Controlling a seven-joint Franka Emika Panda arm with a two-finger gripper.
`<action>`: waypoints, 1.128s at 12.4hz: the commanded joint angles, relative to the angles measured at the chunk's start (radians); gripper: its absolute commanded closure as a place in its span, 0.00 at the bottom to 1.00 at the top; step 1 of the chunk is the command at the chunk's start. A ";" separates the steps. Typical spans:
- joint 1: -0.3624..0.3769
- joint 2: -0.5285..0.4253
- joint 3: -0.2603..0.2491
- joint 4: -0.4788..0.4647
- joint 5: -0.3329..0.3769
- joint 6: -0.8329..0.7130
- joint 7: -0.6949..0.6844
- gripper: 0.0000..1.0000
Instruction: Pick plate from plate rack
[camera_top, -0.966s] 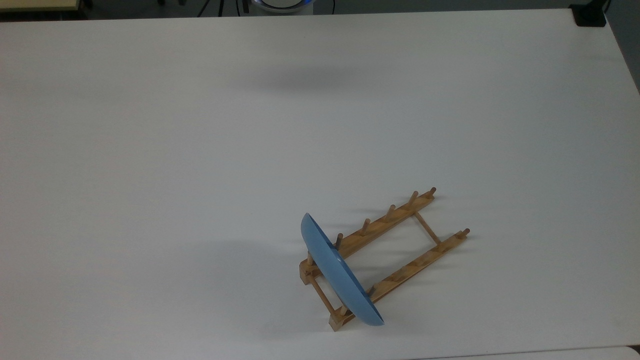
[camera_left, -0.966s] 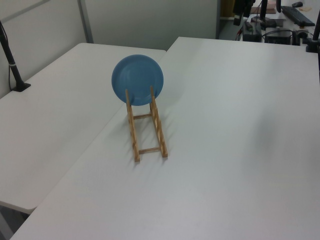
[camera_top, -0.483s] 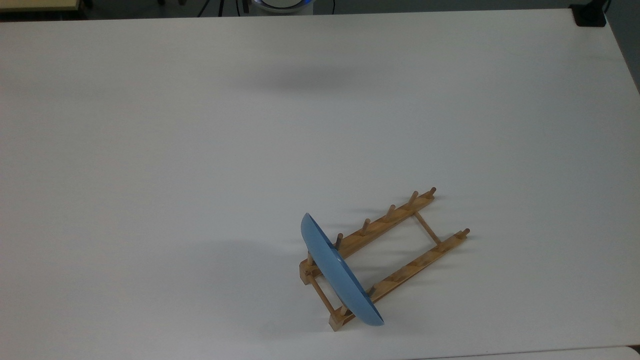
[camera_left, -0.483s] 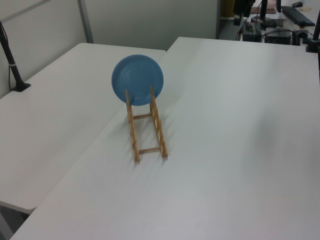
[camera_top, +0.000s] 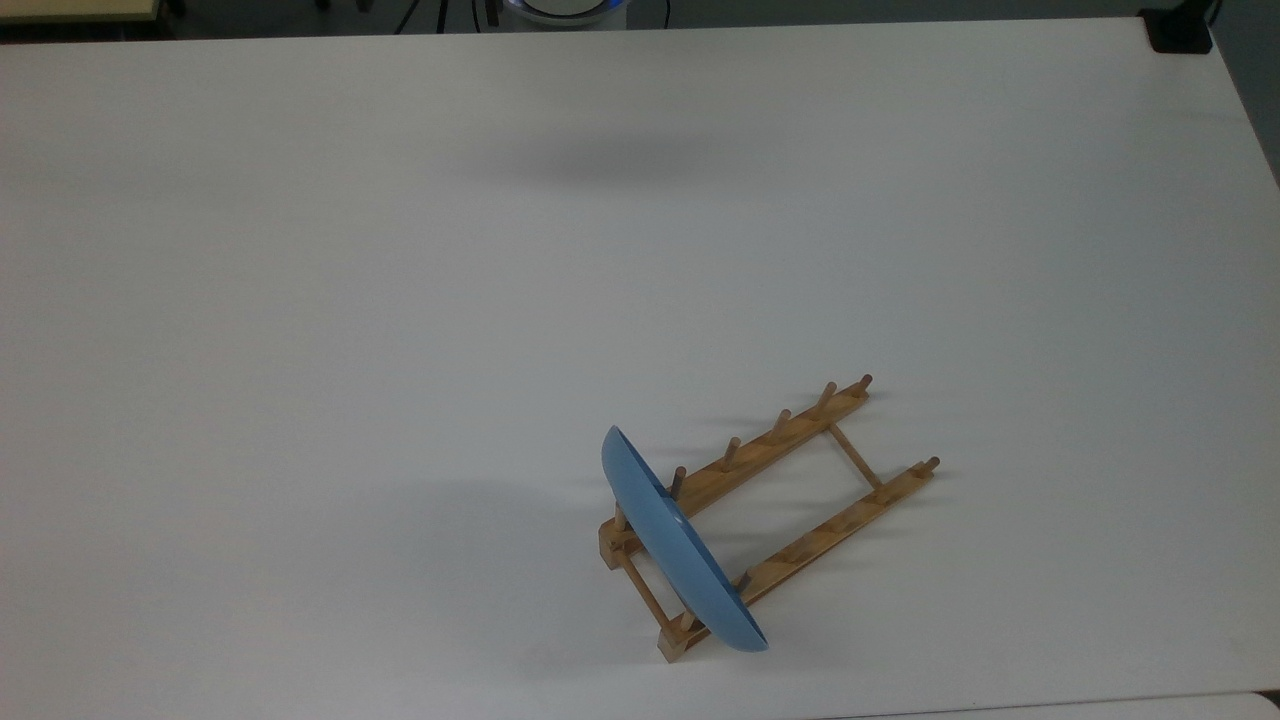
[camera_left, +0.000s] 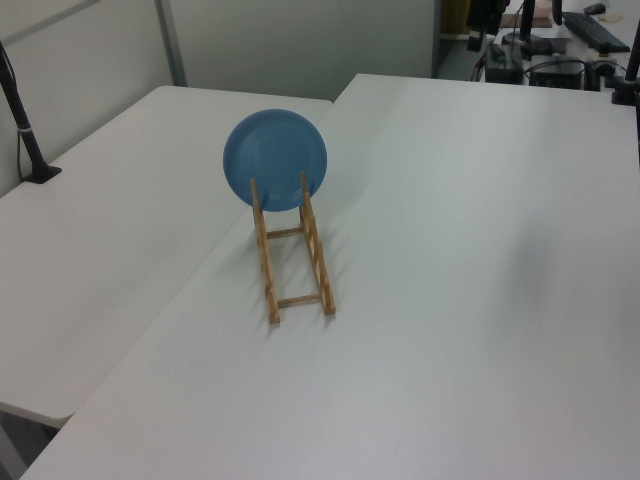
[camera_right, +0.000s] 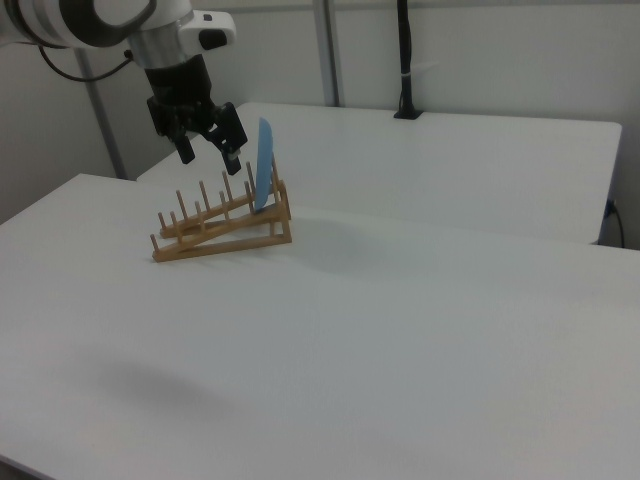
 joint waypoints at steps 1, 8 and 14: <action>-0.005 0.001 -0.005 -0.017 0.019 0.005 -0.235 0.00; 0.006 0.083 -0.006 0.035 0.008 0.207 -0.181 0.00; 0.076 0.223 -0.003 0.050 -0.001 0.633 0.147 0.00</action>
